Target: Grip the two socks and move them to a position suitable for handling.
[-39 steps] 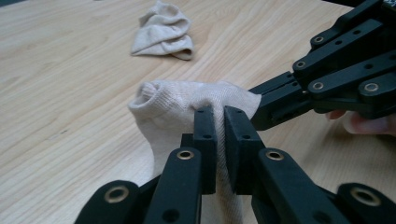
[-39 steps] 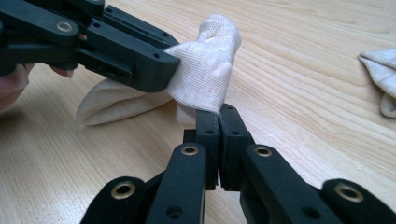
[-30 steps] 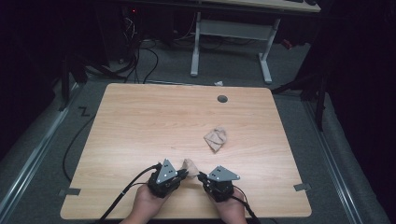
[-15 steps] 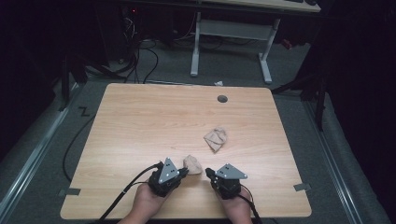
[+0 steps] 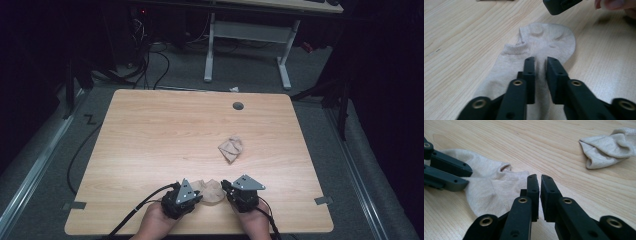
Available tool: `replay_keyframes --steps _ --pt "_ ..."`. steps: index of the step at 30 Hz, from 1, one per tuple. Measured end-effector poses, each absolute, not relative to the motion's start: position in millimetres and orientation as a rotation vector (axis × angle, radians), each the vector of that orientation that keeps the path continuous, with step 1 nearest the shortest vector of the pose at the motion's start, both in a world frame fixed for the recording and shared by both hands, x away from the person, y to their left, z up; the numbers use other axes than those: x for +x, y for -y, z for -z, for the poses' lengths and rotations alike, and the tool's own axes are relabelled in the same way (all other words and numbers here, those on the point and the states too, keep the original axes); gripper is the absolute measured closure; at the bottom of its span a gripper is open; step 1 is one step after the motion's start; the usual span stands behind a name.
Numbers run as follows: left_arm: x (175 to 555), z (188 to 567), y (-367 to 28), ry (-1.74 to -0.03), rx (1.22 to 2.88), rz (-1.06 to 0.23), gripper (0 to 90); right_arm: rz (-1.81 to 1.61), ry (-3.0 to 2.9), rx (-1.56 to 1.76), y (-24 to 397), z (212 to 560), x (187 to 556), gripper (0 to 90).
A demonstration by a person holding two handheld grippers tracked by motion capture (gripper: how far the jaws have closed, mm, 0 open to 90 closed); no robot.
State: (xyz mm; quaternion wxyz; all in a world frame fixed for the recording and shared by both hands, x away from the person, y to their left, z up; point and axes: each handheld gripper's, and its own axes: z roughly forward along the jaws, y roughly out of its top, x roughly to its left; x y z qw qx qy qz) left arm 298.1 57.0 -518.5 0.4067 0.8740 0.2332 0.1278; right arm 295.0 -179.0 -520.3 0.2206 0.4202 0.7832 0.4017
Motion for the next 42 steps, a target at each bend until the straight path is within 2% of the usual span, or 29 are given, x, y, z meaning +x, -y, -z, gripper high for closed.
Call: replay_keyframes --steps 1,3,9,15,20,23,28,29,30,31,33,40,42 --pt "296.6 515.9 -62.4 -0.594 2.187 -0.317 68.6 -1.111 -2.168 1.162 179.0 520.5 295.3 85.4" --pt "296.0 514.9 -65.4 -0.599 2.176 -0.319 64.1 -1.112 -2.171 1.163 178.8 520.8 295.5 84.9" --pt "294.4 508.7 -93.3 -0.670 2.103 -0.366 60.7 -1.112 -2.174 1.166 178.8 521.0 296.0 83.7" --pt "300.4 521.8 -114.8 -0.787 2.155 -0.433 61.7 -1.117 -2.186 1.168 177.2 522.6 298.4 83.0" --pt "300.5 531.2 -119.0 -0.803 2.181 -0.432 62.4 -1.106 -2.215 1.183 171.6 526.0 305.7 80.3" --pt "301.4 530.8 -119.8 -0.806 2.186 -0.440 63.3 -1.108 -2.237 1.193 169.9 528.4 309.2 75.8" --pt "301.1 531.3 -120.5 -0.801 2.183 -0.428 65.3 -1.086 -2.279 1.201 168.1 530.8 308.9 75.1" --pt "300.7 531.5 -120.4 -0.796 2.183 -0.426 68.8 -1.066 -2.303 1.200 167.7 531.4 309.2 80.3" --pt "300.0 531.9 -120.2 -0.790 2.181 -0.431 68.8 -1.066 -2.303 1.200 167.7 531.4 309.2 80.3" --pt "299.5 531.9 -120.3 -0.786 2.183 -0.429 70.1 -1.051 -2.310 1.195 167.2 531.6 308.6 84.9" --pt "298.8 532.1 -120.9 -0.790 2.181 -0.418 74.0 -1.028 -2.325 1.171 166.4 530.4 304.9 87.7" --pt "296.1 532.7 -126.5 -0.810 2.163 -0.390 73.2 -1.033 -2.343 1.160 168.7 528.6 295.3 87.4" --pt "295.9 531.8 -127.6 -0.810 2.154 -0.381 66.6 -1.070 -2.328 1.158 168.6 526.6 294.1 83.9"
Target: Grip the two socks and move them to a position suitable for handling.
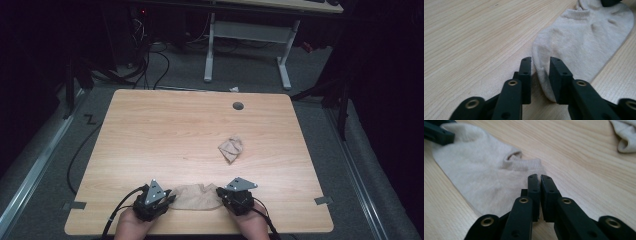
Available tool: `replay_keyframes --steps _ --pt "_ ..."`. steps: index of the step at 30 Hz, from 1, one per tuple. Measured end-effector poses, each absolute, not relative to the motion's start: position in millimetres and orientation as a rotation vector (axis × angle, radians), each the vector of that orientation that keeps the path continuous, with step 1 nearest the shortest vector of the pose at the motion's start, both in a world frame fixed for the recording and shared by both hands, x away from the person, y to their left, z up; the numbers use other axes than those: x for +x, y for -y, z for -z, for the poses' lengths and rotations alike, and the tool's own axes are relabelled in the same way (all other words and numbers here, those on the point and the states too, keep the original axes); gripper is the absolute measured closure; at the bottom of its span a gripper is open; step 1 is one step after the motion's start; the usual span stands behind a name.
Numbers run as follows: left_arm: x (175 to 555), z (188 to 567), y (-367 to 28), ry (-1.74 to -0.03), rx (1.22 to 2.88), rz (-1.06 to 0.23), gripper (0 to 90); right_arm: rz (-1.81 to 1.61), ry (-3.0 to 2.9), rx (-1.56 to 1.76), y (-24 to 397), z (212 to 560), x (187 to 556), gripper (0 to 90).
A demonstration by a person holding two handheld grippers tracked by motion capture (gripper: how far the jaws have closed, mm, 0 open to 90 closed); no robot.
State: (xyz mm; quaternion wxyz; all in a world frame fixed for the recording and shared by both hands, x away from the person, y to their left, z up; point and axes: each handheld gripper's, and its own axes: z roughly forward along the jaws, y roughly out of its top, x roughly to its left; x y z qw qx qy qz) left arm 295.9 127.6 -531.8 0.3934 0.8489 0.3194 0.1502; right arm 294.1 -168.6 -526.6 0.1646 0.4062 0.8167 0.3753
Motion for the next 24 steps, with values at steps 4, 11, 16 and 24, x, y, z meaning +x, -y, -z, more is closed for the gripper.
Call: replay_keyframes --steps 4,11,16,24 --pt "296.1 525.9 -132.7 -0.798 2.096 -0.393 63.0 -1.096 -2.217 1.202 176.3 521.0 298.7 75.2" --pt "303.4 523.8 -152.4 -0.850 2.047 -0.454 56.8 -1.044 -2.084 1.317 201.8 515.2 334.3 71.1" --pt "307.8 526.8 -161.0 -0.880 2.023 -0.420 56.8 -0.966 -2.036 1.400 213.9 514.7 366.6 70.6" --pt "309.0 526.3 -166.1 -0.881 2.015 -0.407 55.5 -0.918 -1.987 1.478 216.4 501.6 416.5 61.3"
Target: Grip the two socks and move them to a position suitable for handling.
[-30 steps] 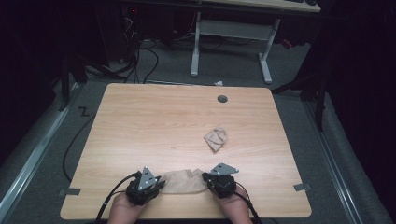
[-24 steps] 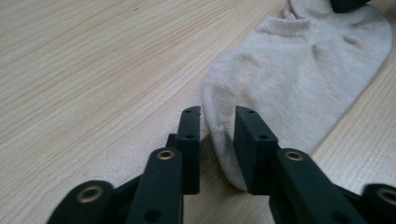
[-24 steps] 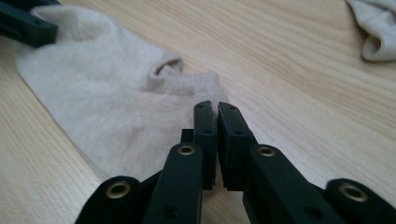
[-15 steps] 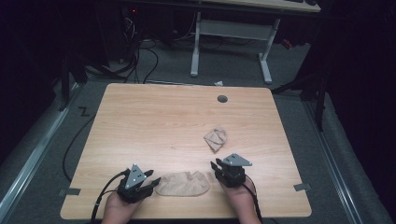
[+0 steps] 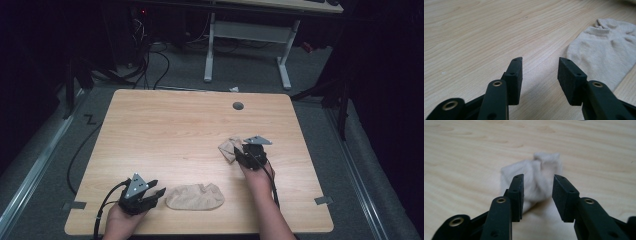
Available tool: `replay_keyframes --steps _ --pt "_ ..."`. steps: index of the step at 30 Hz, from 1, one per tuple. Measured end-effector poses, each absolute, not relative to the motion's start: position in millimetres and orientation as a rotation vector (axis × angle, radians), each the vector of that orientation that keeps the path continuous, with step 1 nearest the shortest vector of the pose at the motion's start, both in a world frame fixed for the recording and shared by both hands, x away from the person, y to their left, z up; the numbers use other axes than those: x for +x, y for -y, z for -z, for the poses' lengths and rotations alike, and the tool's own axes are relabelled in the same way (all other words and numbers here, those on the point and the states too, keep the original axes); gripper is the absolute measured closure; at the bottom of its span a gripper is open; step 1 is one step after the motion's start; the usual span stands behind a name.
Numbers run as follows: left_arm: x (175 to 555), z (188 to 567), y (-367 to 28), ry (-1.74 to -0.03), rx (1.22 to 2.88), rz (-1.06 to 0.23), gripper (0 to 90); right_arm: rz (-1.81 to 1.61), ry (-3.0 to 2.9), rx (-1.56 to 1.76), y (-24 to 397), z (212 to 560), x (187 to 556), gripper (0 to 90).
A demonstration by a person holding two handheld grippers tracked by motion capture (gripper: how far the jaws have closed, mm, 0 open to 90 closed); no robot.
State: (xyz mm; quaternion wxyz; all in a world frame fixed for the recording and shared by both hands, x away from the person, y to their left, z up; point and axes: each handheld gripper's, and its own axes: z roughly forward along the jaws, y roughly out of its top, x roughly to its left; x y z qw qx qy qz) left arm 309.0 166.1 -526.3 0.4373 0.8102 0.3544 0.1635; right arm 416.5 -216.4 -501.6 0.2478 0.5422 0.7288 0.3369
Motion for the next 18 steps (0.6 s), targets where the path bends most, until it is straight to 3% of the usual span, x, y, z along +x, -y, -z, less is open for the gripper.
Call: replay_keyframes --steps 4,8,18 --pt "309.4 525.9 -168.7 -0.887 2.004 -0.400 55.5 -0.847 -2.036 1.490 214.3 515.3 429.3 67.6" --pt "309.7 526.3 -167.6 -0.881 2.011 -0.395 55.2 -0.821 -2.095 1.462 207.4 518.5 424.8 84.7" --pt "308.5 527.8 -162.5 -0.865 2.031 -0.396 54.1 -0.890 -2.239 1.255 156.7 511.8 392.0 86.7"
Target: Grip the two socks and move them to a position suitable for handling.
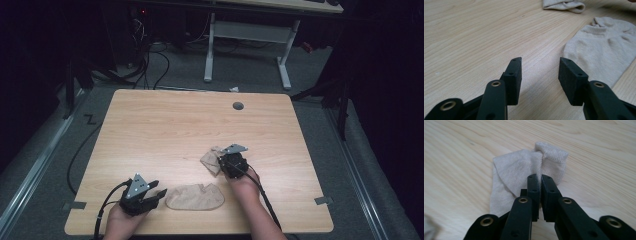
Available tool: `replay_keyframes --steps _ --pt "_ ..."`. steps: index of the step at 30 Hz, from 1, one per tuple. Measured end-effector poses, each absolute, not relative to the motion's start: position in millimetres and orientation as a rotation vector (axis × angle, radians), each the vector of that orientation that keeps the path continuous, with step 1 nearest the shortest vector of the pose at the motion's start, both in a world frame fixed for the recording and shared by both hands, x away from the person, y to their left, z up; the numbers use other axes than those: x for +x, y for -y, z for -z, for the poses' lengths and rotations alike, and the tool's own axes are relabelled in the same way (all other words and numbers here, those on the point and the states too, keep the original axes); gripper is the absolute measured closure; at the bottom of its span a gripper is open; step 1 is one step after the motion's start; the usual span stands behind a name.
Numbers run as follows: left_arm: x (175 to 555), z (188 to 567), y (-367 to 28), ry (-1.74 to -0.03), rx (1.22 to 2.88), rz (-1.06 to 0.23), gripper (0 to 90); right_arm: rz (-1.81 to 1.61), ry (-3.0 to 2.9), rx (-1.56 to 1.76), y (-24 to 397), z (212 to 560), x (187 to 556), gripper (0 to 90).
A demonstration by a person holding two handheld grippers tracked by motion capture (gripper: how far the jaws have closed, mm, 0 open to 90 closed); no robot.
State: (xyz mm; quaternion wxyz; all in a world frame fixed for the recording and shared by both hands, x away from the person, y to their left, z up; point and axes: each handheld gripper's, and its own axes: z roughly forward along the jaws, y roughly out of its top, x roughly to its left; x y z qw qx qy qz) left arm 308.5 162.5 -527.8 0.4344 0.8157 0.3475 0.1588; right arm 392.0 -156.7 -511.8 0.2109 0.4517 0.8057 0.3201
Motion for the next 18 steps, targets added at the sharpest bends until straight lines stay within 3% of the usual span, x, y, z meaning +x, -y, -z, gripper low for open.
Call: replay_keyframes --steps 18 --pt "310.1 529.4 -164.0 -0.873 2.034 -0.377 53.4 -1.080 -2.246 1.101 107.5 480.3 379.0 86.7"
